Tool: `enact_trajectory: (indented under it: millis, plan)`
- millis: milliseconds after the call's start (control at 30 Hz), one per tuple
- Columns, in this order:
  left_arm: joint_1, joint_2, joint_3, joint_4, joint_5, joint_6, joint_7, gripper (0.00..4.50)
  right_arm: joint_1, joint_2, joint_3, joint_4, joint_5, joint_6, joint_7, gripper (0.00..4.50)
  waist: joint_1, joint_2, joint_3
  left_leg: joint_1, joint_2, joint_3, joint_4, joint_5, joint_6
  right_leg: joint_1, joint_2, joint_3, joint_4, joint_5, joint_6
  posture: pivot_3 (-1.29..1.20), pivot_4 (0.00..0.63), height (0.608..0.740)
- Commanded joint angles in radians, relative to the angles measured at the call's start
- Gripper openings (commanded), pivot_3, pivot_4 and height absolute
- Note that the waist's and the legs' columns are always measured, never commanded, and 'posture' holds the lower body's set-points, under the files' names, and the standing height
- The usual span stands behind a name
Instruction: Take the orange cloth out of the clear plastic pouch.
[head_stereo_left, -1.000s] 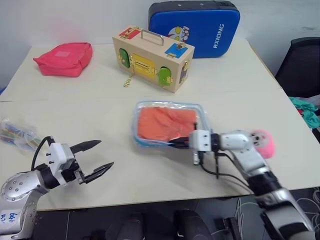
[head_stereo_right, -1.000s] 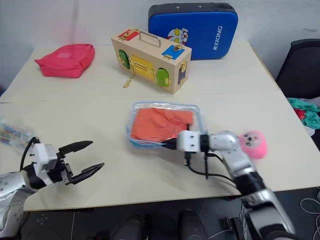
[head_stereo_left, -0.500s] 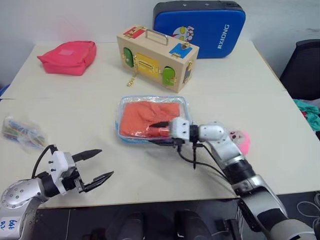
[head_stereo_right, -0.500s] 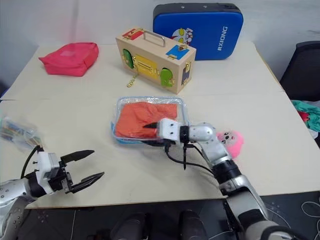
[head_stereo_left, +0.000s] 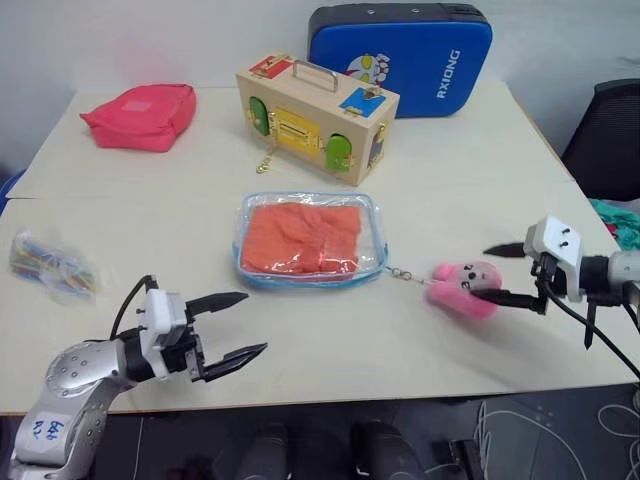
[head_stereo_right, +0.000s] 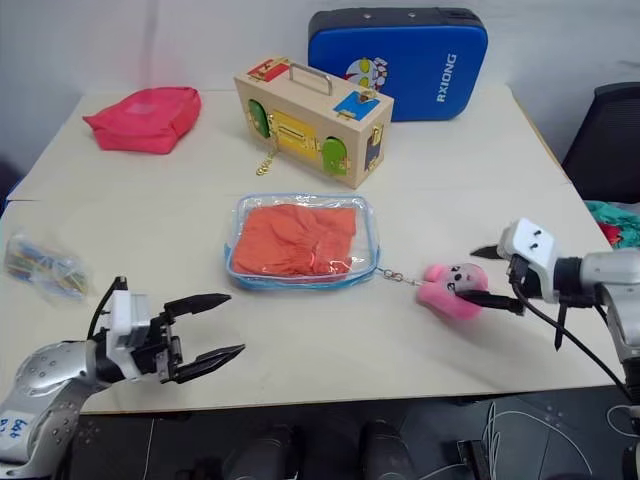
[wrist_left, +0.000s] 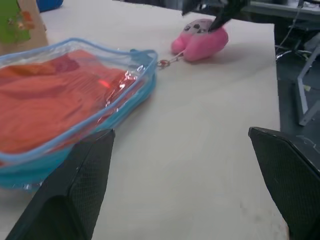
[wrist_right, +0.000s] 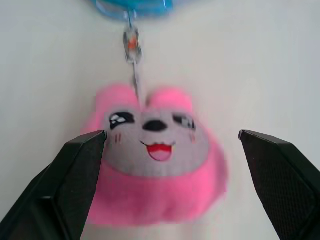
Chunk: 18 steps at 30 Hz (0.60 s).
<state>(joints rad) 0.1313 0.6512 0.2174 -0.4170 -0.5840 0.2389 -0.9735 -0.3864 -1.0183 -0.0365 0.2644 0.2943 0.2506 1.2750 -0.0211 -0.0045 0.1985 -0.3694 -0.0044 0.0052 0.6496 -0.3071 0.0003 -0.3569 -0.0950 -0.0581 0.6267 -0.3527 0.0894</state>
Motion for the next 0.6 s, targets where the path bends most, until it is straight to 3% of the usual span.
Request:
enact_trajectory:
  millis: [33, 267, 400, 500, 600]
  plan:
    - [0.0, 0.007, -0.004, -0.007, 0.0, -0.004, -0.005, 4.5, -0.021, -0.001, 0.031, 0.029, -0.003, 0.061, 0.055, 3.84, -0.006, 0.0, 0.0, 0.0, 0.0, 0.0, 0.0, 0.0, 0.0, 0.0, 0.0, 0.0, 0.0, 0.0, 0.0, 0.0, 0.15, 0.74]
    - [-0.009, 0.023, 0.003, 0.004, -0.003, 0.002, -0.013, 4.5, -0.008, 0.011, -0.033, -0.251, 0.244, 0.293, 0.138, 1.44, 0.003, 0.001, 0.001, -0.001, 0.0, -0.001, 0.002, 0.0, 0.0, 0.0, 0.0, 0.0, 0.0, 0.0, 0.0, 0.0, 0.15, 0.74]
    - [-0.019, 0.025, -0.002, 0.01, -0.006, 0.009, -0.011, 4.5, -0.03, 0.088, 0.002, -0.421, 0.308, 0.378, 0.054, 0.24, 0.011, 0.001, 0.001, -0.001, 0.0, -0.001, 0.002, 0.0, 0.0, 0.0, 0.0, 0.0, 0.0, 0.0, 0.0, 0.0, 0.15, 0.74]
    - [-0.032, 0.022, -0.016, 0.017, -0.004, 0.012, -0.014, 4.5, -0.036, 0.188, 0.076, -0.449, 0.253, 0.356, -0.03, 0.06, 0.02, 0.001, 0.001, -0.001, 0.0, -0.001, 0.002, 0.0, -0.001, -0.001, 0.0, 0.0, -0.001, 0.0, 0.0, 0.0, 0.15, 0.74]
    - [-0.065, 0.02, -0.05, 0.029, 0.003, 0.011, -0.027, 4.5, -0.022, 0.369, 0.121, -0.331, 0.162, 0.213, -0.156, 0.06, 0.022, -0.001, 0.0, -0.002, 0.0, -0.002, 0.002, 0.0, -0.001, -0.001, 0.0, 0.0, 0.0, 0.0, 0.0, 0.0, 0.15, 0.74]
